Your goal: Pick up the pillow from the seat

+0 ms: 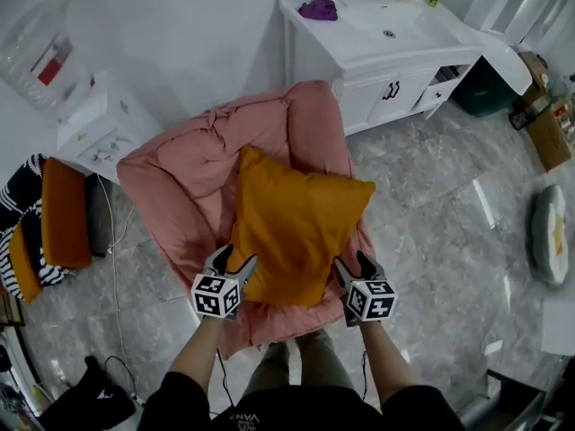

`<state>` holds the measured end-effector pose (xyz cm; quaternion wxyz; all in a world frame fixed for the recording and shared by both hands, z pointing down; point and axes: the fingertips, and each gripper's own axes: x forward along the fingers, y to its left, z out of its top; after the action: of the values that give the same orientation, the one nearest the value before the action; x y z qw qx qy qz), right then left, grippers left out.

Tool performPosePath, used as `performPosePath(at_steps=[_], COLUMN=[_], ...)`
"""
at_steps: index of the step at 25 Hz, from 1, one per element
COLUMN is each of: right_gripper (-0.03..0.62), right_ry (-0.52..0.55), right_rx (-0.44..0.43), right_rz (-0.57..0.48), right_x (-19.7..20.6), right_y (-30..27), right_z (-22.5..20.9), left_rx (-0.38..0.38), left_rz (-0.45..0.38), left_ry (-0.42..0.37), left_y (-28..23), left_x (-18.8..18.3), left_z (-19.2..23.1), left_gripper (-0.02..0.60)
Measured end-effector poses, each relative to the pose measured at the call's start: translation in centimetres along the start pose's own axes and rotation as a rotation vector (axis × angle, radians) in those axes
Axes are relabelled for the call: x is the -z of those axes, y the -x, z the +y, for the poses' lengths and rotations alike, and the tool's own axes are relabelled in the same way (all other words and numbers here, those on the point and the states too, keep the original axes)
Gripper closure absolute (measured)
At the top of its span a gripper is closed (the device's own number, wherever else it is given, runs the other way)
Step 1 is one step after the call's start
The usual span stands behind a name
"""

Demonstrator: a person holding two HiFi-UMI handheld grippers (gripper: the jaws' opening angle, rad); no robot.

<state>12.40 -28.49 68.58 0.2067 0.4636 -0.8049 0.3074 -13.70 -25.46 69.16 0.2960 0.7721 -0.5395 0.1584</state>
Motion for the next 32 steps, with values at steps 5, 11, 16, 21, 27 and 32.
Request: performPosePath(at_steps=[5, 11, 16, 21, 27, 32], right_gripper=[0.324, 0.318, 0.296, 0.277, 0.272, 0.304], right_ry=[-0.016, -0.042, -0.042, -0.037, -0.049, -0.031], right_rx=[0.007, 0.024, 0.030, 0.029, -0.029, -0.078], right_rz=[0.038, 0.057, 0.044, 0.037, 0.045, 0.040], right_x=[1.1, 1.8, 1.5, 0.5, 0.3, 0.3], right_y=[-2.6, -5.0, -6.7, -8.7, -10.2, -10.5], right_z=[-1.5, -3.6, -4.9, -5.8, -6.0, -5.2], left_rx=[-0.035, -0.052, -0.027, -0.015, 0.058, 0.101], left_rz=[0.047, 0.077, 0.072, 0.084, 0.092, 0.098], left_ry=[0.021, 0.039, 0.039, 0.059, 0.098, 0.125], left_y=[-2.2, -4.4, -7.0, -8.9, -11.1, -12.3], left_x=[1.7, 2.4, 2.0, 2.2, 2.7, 3.2], left_z=[2.0, 3.6, 4.4, 6.0, 6.3, 6.3], left_gripper=[0.267, 0.256, 0.232, 0.210, 0.206, 0.206])
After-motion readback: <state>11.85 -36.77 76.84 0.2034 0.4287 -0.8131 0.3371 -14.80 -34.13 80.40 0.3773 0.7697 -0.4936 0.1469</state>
